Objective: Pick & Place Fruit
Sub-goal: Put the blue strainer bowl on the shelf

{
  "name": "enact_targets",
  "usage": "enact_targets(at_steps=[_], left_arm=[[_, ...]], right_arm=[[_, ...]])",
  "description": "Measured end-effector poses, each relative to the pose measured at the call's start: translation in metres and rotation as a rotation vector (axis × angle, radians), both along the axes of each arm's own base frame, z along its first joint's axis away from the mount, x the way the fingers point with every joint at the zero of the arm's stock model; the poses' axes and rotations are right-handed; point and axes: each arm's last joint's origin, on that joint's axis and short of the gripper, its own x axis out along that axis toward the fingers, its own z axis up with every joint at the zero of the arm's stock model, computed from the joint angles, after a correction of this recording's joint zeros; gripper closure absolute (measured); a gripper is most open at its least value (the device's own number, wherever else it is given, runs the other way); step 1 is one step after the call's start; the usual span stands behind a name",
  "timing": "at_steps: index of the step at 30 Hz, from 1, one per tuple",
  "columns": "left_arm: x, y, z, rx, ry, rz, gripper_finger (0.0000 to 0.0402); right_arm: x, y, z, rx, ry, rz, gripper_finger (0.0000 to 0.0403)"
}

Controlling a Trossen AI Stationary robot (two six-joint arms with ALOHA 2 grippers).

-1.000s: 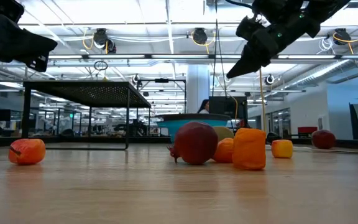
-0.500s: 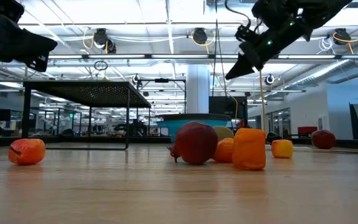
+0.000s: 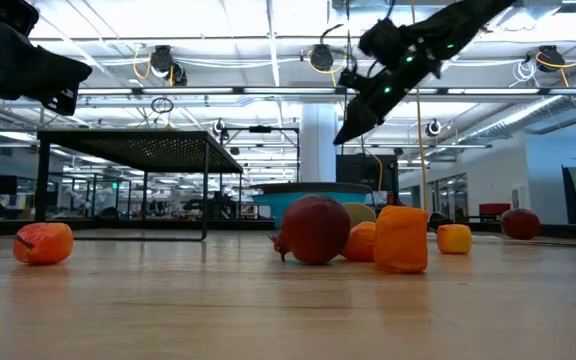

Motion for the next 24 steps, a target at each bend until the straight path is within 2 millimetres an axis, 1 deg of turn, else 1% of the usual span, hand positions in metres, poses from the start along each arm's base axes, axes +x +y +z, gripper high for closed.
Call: enact_targets(at_steps=[3, 6, 9, 11, 15, 18, 24], left_arm=[[0.000, 0.000, 0.000, 0.000, 0.000, 0.000, 0.0380], [0.000, 0.000, 0.000, 0.000, 0.000, 0.000, 0.0380], [0.000, 0.000, 0.000, 0.000, 0.000, -0.001, 0.0380], [0.000, 0.000, 0.000, 0.000, 0.000, -0.001, 0.0380], [0.000, 0.000, 0.000, 0.000, 0.000, 0.000, 0.0380], [0.000, 0.000, 0.000, 0.001, 0.000, 0.000, 0.0380], [0.000, 0.000, 0.000, 0.001, 0.000, 0.000, 0.0380]], right_arm=[[0.010, -0.016, -0.006, -0.019, 0.100, 0.035, 0.0204], [0.016, -0.031, -0.014, -0.030, 0.157, 0.046, 0.0183], [0.017, -0.043, -0.021, -0.032, 0.185, 0.045, 0.0168], [0.017, -0.049, -0.025, -0.010, 0.174, 0.066, 0.0160], [0.016, -0.056, -0.032, 0.040, 0.148, 0.105, 0.0152], [0.016, -0.061, -0.032, 0.029, 0.130, 0.098, 0.0151], [0.016, -0.061, -0.031, 0.056, 0.091, 0.126, 0.0151]])
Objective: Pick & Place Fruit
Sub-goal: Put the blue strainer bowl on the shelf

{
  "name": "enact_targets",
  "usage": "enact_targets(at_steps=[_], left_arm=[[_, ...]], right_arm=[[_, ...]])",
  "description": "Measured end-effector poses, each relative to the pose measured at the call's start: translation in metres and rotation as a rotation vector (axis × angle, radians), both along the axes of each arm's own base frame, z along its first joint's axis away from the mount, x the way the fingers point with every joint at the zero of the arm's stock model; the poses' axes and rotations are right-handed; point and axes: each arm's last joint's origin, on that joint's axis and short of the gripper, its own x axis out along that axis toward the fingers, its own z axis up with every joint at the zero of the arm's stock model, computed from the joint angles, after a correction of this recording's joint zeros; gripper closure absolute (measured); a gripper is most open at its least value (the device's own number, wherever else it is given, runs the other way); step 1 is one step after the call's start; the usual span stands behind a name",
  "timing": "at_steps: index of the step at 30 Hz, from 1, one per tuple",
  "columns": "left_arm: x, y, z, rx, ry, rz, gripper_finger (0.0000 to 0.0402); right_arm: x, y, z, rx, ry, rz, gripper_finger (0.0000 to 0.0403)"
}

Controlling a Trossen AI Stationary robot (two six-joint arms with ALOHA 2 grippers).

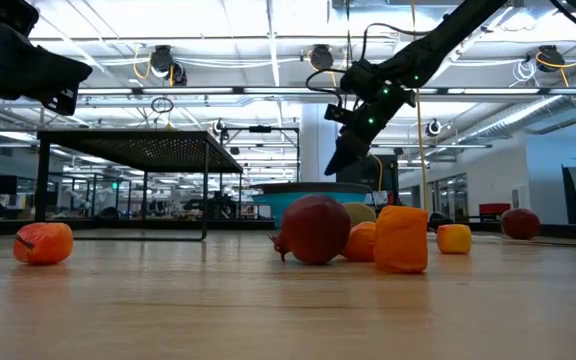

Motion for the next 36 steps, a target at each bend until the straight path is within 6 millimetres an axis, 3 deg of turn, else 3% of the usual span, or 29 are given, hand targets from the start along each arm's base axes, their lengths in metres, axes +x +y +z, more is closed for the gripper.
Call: enact_targets(at_steps=[4, 14, 36], left_arm=[[0.000, 0.000, 0.000, 0.000, 0.000, 0.000, 0.0380], [0.000, 0.000, 0.000, 0.000, 0.000, 0.000, 0.0380], [0.000, 0.000, 0.000, 0.000, 0.000, 0.001, 0.0380]], right_arm=[[0.001, 0.000, 0.000, 0.001, -0.005, -0.001, 0.0151], [0.007, 0.000, -0.020, 0.037, 0.049, 0.017, 0.0151], [0.007, -0.003, -0.022, 0.072, 0.017, 0.000, 0.0151]])
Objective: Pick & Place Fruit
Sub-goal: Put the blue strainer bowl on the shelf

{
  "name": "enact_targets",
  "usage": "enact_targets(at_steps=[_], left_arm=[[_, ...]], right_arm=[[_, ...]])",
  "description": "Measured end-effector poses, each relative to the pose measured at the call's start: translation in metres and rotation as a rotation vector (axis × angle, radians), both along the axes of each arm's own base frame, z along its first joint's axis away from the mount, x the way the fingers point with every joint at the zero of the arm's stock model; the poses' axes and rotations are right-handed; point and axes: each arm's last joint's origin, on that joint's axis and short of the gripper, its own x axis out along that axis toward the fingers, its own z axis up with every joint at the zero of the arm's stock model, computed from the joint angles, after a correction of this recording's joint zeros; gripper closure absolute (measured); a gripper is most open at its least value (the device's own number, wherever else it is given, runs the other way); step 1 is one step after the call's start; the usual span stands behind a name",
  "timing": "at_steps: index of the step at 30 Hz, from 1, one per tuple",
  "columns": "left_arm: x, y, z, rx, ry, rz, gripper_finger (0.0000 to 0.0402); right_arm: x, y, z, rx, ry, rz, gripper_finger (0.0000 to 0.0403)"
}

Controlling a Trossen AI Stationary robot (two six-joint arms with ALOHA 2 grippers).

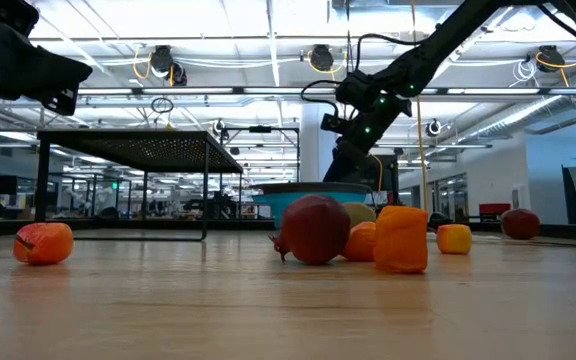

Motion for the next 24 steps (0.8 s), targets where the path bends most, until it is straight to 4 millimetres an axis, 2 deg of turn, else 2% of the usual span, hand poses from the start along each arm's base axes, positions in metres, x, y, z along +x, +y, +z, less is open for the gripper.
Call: enact_targets(at_steps=[8, 24], left_arm=[[0.000, 0.000, 0.000, 0.000, 0.000, 0.000, 0.0380], [0.000, 0.000, 0.000, 0.000, 0.000, 0.000, 0.0380]], right_arm=[[0.012, -0.002, -0.023, 0.001, 0.027, -0.005, 0.0151], [0.016, -0.001, -0.019, -0.048, 0.003, -0.014, 0.0171]])
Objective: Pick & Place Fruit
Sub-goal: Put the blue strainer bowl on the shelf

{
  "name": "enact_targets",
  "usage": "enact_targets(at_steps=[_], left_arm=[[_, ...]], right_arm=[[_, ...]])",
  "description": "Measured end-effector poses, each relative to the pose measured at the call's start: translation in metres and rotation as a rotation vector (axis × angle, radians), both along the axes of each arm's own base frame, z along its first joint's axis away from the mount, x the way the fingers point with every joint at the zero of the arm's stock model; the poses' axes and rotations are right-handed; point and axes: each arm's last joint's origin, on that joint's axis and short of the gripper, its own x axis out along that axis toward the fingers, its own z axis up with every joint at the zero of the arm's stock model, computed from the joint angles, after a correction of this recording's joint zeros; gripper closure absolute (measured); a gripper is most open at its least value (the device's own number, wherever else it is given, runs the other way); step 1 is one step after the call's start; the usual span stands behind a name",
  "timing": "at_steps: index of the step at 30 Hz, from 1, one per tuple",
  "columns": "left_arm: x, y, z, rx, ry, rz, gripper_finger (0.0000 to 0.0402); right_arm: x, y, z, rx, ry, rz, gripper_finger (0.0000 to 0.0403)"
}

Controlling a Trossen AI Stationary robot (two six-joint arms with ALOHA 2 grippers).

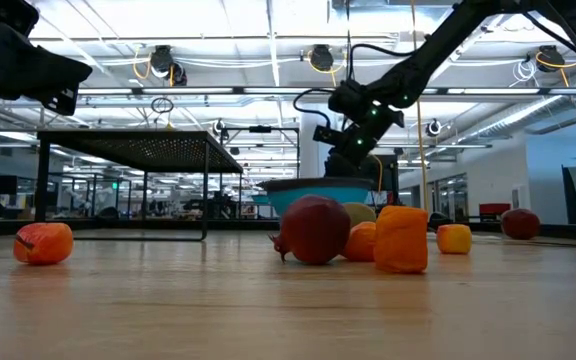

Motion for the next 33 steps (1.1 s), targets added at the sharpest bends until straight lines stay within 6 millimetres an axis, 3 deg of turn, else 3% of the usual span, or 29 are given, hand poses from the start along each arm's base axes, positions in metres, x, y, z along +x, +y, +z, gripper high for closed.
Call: enact_targets(at_steps=[10, 19, 26, 33], left_arm=[[0.000, 0.000, 0.000, 0.000, 0.000, 0.000, 0.0380], [0.000, 0.000, 0.000, 0.000, 0.000, 0.000, 0.0380], [0.000, 0.000, 0.000, 0.000, 0.000, 0.000, 0.0380], [0.000, 0.000, 0.000, 0.000, 0.000, 0.000, 0.0380]], right_arm=[[-0.002, 0.003, 0.020, -0.089, -0.023, 0.018, 0.0166], [-0.017, -0.017, 0.012, -0.047, -0.028, -0.008, 0.0165], [-0.019, -0.018, 0.013, -0.004, -0.061, 0.008, 0.0165], [-0.012, -0.017, -0.004, 0.017, -0.027, 0.030, 0.0165]])
